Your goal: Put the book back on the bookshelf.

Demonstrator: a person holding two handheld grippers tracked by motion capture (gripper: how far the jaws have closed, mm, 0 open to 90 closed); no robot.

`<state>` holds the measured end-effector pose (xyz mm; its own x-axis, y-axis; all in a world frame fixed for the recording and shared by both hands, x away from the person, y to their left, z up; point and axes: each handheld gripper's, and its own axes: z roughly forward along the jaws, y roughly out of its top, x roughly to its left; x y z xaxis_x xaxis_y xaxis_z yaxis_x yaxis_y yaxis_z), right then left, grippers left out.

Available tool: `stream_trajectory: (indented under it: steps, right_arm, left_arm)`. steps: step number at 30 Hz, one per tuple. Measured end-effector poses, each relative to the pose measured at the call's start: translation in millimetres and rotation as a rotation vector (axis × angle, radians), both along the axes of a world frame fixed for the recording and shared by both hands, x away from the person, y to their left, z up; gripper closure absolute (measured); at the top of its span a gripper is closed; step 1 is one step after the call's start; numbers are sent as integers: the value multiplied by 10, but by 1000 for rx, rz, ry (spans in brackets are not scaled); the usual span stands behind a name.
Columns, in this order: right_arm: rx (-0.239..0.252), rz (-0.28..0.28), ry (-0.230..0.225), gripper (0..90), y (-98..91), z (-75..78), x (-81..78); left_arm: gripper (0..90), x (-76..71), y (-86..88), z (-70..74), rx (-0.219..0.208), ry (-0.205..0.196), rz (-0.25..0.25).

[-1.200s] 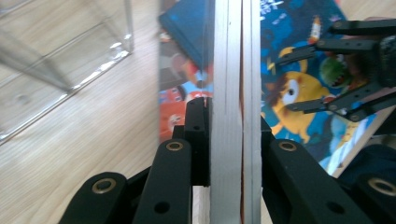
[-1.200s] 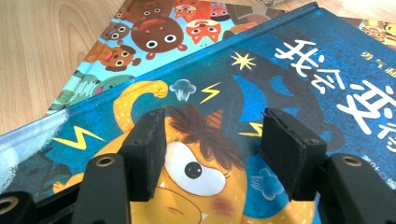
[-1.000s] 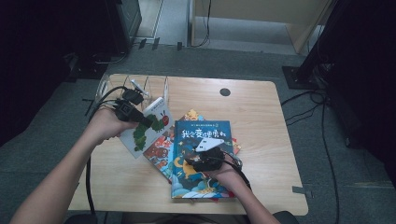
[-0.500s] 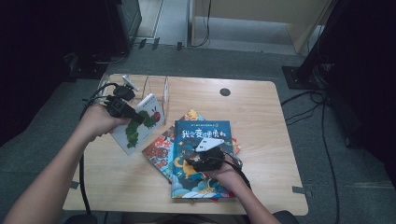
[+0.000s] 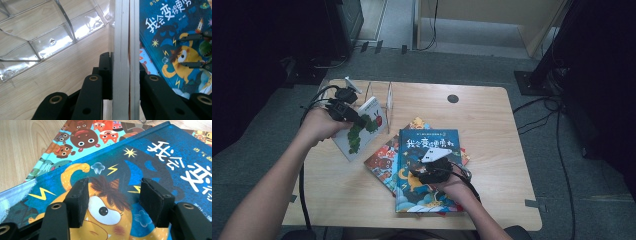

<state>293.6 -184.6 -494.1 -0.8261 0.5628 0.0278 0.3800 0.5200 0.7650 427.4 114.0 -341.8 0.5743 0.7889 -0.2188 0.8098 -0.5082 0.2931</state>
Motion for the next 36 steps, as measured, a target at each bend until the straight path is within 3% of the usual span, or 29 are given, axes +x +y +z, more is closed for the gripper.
stream_trajectory:
  steps: [12,24,31,36]
  right_arm:
    - [-1,-4,1,417,-1,1,-1]
    - [-1,-3,-1,419,-1,0,0]
    - [0,-3,0,419,-1,1,0]
    - [0,-3,-1,419,0,1,0]
  left_arm:
    - [781,151,-46,22,9,-15,40]
    - [780,300,-111,-9,5,7,100]
    - [779,396,-110,-41,32,17,129]
    - [779,436,-140,-22,12,25,137]
